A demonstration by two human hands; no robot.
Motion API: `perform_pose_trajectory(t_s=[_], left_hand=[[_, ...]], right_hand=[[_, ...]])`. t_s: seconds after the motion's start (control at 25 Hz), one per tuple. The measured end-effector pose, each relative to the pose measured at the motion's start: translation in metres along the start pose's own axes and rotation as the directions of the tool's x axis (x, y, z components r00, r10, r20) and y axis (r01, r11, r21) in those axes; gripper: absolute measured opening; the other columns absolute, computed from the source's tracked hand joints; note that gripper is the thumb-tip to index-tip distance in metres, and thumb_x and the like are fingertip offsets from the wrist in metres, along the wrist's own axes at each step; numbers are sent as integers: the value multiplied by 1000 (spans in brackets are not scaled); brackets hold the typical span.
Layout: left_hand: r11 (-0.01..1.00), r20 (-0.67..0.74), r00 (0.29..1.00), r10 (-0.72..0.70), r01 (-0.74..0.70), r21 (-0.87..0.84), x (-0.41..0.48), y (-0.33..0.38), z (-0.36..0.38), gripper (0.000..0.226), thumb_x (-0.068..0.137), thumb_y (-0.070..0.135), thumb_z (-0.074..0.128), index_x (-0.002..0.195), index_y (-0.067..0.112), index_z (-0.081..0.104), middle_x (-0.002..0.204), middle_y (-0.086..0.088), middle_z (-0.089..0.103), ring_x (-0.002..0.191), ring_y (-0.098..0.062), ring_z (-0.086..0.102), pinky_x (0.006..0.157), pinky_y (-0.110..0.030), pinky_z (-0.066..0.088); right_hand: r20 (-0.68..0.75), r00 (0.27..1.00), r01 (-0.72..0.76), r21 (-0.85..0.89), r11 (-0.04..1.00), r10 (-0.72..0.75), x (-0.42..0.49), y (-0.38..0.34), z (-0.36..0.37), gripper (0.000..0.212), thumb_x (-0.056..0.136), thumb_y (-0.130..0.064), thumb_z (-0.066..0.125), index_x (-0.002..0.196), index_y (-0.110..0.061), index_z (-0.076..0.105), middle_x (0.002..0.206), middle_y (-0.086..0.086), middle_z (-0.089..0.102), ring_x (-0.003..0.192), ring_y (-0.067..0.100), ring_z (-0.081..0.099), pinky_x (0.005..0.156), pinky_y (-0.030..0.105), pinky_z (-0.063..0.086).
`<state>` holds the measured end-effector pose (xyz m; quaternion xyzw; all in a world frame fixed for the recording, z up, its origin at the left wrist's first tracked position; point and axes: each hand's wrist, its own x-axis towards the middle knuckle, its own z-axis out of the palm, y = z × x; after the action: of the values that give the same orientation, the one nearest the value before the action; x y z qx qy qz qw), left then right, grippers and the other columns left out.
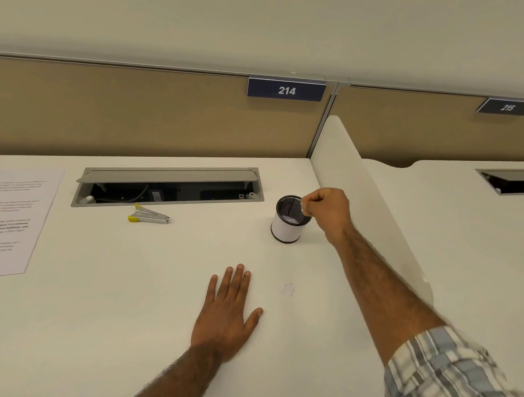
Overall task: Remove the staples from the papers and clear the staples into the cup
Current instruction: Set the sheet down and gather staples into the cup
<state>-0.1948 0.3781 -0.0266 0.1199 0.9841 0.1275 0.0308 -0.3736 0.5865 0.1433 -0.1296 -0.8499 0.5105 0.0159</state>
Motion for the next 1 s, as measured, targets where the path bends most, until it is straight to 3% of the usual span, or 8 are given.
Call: perform_pose_trajectory(t_s=[0.2, 0.44, 0.6, 1.0], left_hand=[[1000, -8, 1000, 3, -3, -11, -1, 0, -1, 78, 104, 65, 13, 164, 21, -11, 172, 2, -19, 157, -16, -23, 127, -45, -9], [1000, -21, 1000, 1, -1, 4, 1, -2, 3, 78, 105, 64, 19, 166, 19, -2, 174, 1, -10, 160, -19, -12, 127, -47, -3], [1000, -18, 1000, 0, 1, 7, 1, -2, 4, 77, 105, 63, 20, 166, 19, 0, 174, 0, -8, 160, -20, -9, 127, -48, -1], [1000, -18, 1000, 2, -2, -8, 0, 0, 0, 77, 105, 63, 17, 165, 20, -4, 174, 1, -12, 159, -18, -16, 127, -46, -7]], right_hand=[[94, 986, 167, -462, 871, -140, 29, -1, 19, 18, 81, 3, 63, 76, -10, 75, 86, 7, 74, 82, 25, 70, 74, 36, 59], [210, 967, 249, -685, 685, -142, 33, -7, 25, 24, 86, 2, 58, 102, -7, 74, 109, 12, 72, 98, 31, 67, 82, 34, 55], [222, 959, 282, -743, 607, -173, 30, -11, 26, 33, 83, 6, 53, 103, -10, 73, 109, 12, 70, 95, 31, 66, 79, 34, 55], [241, 952, 306, -699, 646, -190, 29, -8, 21, 30, 81, 9, 49, 91, -9, 71, 103, 9, 70, 94, 28, 64, 75, 32, 51]])
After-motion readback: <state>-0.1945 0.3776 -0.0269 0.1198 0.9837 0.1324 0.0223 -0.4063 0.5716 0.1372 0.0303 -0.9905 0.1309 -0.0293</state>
